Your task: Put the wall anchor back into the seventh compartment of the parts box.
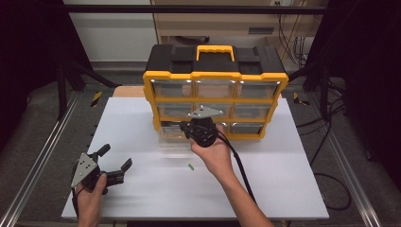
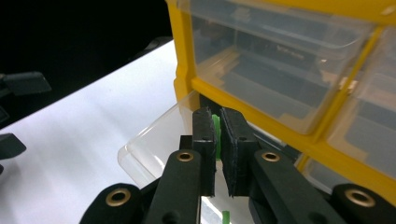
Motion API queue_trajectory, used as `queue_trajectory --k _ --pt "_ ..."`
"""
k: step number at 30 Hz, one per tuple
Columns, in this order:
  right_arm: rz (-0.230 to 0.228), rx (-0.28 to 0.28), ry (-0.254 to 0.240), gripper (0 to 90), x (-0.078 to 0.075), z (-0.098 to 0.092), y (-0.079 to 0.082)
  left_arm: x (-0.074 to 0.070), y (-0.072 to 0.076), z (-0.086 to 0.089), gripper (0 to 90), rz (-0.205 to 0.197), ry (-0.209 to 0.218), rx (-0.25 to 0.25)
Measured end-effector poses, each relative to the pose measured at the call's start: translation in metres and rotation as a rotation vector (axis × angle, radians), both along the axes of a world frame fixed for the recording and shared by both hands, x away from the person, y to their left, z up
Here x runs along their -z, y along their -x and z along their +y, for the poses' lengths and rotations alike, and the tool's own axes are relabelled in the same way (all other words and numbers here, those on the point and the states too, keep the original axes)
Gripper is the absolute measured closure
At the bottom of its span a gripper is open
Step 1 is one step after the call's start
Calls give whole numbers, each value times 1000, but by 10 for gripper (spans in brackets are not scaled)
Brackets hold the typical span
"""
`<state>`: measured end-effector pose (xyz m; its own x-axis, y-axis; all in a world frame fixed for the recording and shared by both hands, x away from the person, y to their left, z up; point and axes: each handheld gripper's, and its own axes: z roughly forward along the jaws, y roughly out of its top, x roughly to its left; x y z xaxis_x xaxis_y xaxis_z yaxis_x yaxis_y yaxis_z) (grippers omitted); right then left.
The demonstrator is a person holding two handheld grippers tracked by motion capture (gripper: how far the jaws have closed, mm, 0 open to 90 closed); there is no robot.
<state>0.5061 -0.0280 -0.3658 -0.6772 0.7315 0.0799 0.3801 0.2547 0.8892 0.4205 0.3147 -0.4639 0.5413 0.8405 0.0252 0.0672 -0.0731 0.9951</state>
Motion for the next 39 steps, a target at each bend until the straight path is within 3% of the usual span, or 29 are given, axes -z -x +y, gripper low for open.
queue_trajectory --k 17,20,27,29,34,39 --pt "89 -12 100 836 19 16 -12 0 0 2 9 -3 8 -1" --pt "98 -9 117 744 19 16 -11 0 0 2 9 -3 11 -2" --pt "55 9 91 471 8 8 1 1 -1 0 9 2 4 4" --pt "52 11 85 429 4 4 5 1 -1 0 9 4 2 5" --pt "32 34 92 240 0 -8 17 1 -2 -4 9 4 -9 12" --pt "30 49 98 156 1 -18 26 1 -2 -4 9 4 -12 13"
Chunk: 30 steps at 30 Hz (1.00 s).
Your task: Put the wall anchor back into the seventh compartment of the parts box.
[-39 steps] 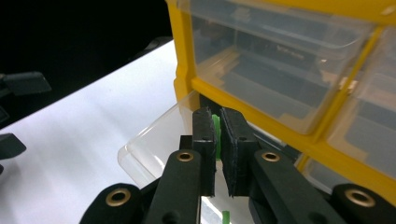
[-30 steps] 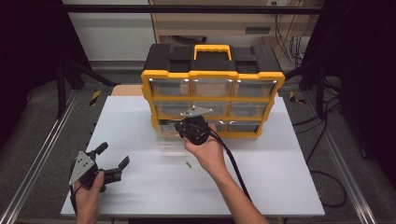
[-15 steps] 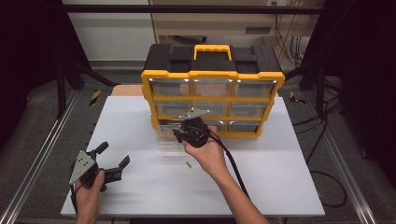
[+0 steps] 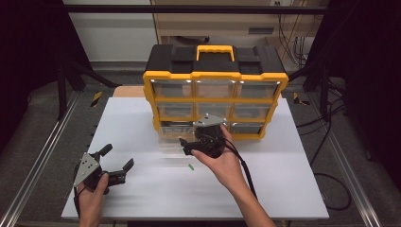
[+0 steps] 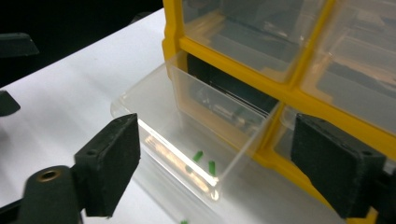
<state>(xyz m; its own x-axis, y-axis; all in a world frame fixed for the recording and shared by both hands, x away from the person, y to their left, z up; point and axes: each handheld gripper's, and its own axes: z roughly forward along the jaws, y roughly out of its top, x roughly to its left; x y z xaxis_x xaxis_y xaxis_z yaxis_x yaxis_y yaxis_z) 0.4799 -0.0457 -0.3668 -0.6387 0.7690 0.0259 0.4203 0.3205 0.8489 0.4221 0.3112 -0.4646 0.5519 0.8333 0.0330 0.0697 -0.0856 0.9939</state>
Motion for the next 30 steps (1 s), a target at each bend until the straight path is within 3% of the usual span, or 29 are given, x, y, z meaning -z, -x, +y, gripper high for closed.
queue_trajectory --k 6,14,30 --pt "19 13 -6 126 7 -12 7 0 0 1 9 -2 2 -2" --pt "64 25 9 105 28 -22 15 0 0 0 9 -1 1 -1" --pt "153 -3 60 121 68 -18 22 0 0 0 9 0 -4 -2"
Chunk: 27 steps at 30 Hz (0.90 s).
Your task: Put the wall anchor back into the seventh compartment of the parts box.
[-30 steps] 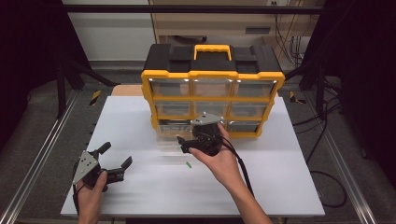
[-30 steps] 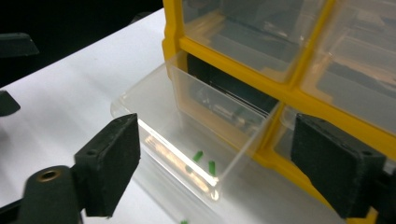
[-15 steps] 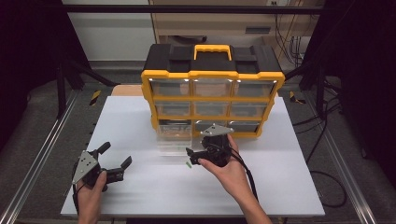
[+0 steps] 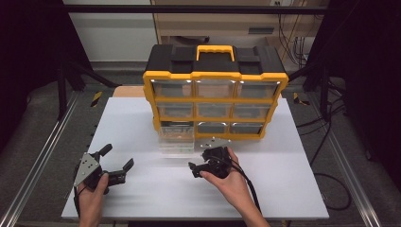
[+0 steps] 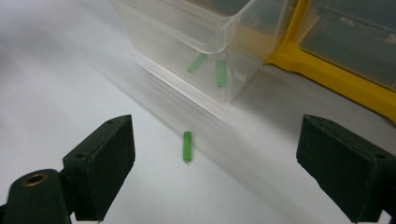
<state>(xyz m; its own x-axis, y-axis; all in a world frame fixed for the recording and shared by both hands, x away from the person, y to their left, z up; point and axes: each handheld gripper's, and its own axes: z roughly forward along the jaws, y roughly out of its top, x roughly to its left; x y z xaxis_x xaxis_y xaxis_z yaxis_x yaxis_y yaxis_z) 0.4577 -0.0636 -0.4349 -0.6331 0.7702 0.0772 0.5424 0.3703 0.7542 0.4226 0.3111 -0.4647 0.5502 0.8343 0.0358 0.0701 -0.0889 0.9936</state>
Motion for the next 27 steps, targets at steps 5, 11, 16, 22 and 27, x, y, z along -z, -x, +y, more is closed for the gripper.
queue_trajectory --k 5,11,16,22,27 --pt "21 -11 11 157 7 3 0 0 0 0 9 0 0 1" --pt "45 -24 28 262 15 6 1 0 0 0 9 0 -1 1" --pt "70 -42 22 345 21 8 1 0 0 -1 9 0 -5 3" --pt "86 -53 7 465 28 11 0 0 0 -1 9 0 -8 4" --pt "93 -60 17 538 32 16 0 0 -1 -1 9 0 -8 3"
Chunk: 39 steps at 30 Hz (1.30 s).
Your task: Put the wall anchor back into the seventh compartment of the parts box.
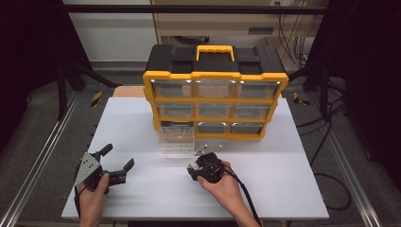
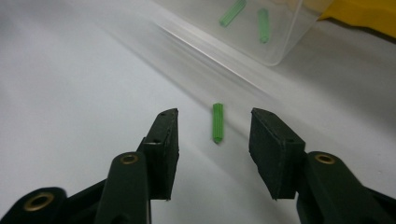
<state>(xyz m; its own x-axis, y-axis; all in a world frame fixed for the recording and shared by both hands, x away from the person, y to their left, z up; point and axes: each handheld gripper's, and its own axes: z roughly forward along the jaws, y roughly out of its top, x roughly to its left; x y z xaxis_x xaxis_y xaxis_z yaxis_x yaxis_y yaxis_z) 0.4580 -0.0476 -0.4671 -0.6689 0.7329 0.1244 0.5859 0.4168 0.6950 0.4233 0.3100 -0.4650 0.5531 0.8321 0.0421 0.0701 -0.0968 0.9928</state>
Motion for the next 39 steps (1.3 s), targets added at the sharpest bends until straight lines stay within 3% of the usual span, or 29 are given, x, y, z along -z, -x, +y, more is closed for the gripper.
queue_trajectory --k 26,39 --pt "-29 -6 33 846 14 12 -9 0 0 -2 9 -1 -11 3" --pt "-63 22 -13 849 2 -7 -4 0 0 -2 9 -1 -11 4"
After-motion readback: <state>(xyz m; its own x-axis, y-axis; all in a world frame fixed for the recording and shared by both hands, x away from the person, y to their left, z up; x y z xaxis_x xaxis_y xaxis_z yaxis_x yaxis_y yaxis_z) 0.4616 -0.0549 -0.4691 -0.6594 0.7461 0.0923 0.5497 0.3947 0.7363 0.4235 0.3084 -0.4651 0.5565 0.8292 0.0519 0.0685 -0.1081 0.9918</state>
